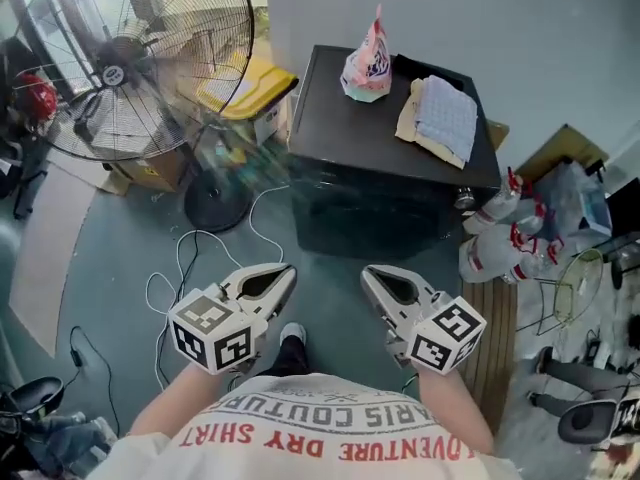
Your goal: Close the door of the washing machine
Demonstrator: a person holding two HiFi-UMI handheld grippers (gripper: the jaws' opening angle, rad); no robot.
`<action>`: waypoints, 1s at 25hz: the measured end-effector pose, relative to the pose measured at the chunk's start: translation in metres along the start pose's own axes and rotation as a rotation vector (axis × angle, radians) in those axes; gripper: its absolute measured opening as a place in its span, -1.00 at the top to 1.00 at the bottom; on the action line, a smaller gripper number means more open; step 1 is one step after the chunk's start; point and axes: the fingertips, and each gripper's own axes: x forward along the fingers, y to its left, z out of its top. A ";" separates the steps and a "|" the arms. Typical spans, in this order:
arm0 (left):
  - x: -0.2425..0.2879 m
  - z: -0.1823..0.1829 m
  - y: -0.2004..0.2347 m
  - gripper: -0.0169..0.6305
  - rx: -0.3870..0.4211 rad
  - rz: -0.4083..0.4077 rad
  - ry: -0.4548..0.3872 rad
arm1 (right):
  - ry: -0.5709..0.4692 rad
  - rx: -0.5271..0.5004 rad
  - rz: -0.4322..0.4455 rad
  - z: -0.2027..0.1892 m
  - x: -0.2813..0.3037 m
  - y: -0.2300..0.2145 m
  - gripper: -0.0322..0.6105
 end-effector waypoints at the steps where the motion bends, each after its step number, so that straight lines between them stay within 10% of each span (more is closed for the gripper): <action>1: -0.002 0.004 -0.014 0.87 0.011 -0.011 -0.013 | -0.013 -0.005 0.010 0.005 -0.010 0.008 0.83; 25: -0.065 0.009 -0.144 0.87 0.159 -0.079 -0.164 | -0.147 -0.102 0.010 0.018 -0.120 0.095 0.83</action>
